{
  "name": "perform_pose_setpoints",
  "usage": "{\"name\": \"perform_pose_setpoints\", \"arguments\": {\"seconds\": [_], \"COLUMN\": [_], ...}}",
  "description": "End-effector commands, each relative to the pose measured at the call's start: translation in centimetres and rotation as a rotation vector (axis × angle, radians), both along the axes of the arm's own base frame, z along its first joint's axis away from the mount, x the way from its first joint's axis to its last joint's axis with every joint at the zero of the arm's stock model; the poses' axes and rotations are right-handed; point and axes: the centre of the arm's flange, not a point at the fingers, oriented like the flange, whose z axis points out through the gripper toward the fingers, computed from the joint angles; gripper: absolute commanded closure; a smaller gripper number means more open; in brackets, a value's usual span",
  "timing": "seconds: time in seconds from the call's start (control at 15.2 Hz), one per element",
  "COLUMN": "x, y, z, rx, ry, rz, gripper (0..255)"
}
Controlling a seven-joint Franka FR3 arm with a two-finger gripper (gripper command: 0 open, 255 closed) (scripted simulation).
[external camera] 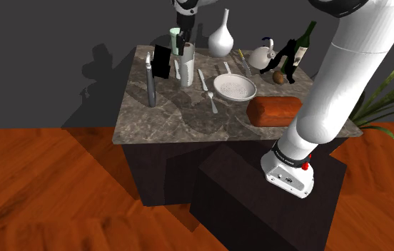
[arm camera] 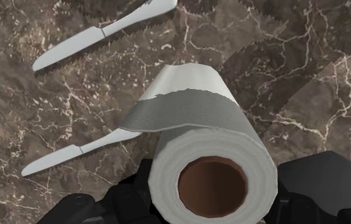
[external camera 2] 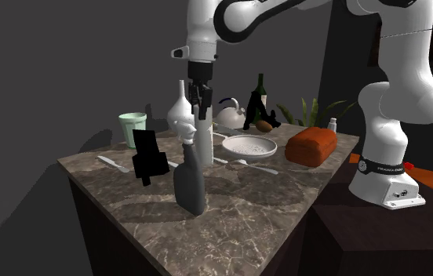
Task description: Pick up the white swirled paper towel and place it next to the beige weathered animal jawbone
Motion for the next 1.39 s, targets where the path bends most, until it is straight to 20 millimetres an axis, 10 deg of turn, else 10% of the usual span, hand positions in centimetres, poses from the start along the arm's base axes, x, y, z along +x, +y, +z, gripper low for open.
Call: {"name": "perform_pose_setpoints", "arguments": {"seconds": [0.0, 1.32], "x": [0.0, 0.0], "y": [0.0, 0.0], "z": [1.1, 11.7], "rx": [0.0, 0.0], "ry": [0.0, 0.0], "rz": [0.0, 0.0], "gripper": [255, 255]}}
